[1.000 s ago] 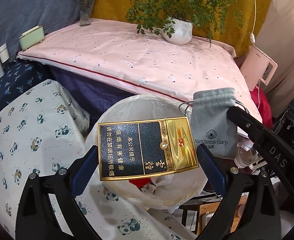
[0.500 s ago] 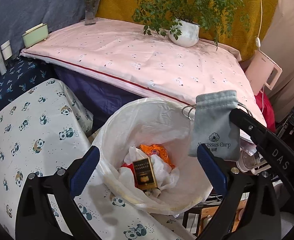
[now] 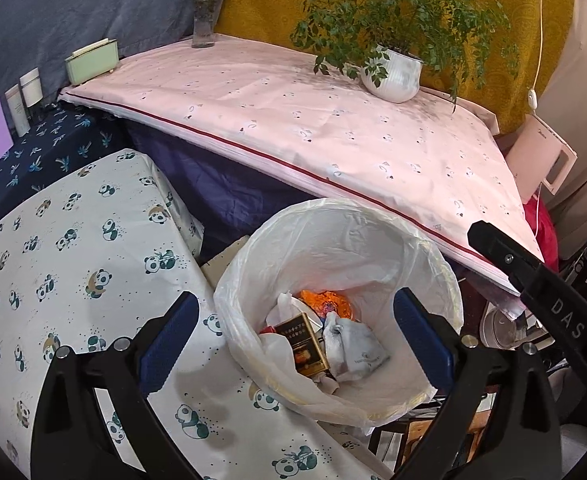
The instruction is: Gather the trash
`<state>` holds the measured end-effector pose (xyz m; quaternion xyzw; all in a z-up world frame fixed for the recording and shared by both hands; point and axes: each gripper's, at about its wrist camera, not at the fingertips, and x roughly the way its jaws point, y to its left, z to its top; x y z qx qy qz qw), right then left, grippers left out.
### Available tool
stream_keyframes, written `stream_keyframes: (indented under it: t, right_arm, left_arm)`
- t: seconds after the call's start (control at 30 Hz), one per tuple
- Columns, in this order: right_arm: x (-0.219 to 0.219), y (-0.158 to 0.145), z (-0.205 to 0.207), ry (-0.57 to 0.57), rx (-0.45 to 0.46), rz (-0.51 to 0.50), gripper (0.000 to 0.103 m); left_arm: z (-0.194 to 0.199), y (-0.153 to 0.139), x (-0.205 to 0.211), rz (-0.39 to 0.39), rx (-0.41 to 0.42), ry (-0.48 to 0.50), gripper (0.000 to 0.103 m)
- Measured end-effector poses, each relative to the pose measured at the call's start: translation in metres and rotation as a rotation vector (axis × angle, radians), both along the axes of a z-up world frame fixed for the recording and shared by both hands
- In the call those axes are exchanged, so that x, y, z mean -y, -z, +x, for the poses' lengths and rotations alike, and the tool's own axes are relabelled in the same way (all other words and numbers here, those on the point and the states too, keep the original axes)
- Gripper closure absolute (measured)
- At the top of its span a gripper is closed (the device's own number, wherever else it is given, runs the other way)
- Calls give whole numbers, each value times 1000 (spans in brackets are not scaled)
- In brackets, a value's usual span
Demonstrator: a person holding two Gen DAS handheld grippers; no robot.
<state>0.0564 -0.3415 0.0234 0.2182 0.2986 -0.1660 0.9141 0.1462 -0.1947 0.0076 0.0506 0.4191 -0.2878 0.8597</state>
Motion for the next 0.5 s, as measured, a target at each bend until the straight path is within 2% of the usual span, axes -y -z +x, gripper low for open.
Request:
stream_keyframes:
  t: [0.5]
  right_arm:
    - [-17,-9,-4,-55,-18,-21,60]
  left_arm:
    - [-1,-3,-29,15,12,-72,9]
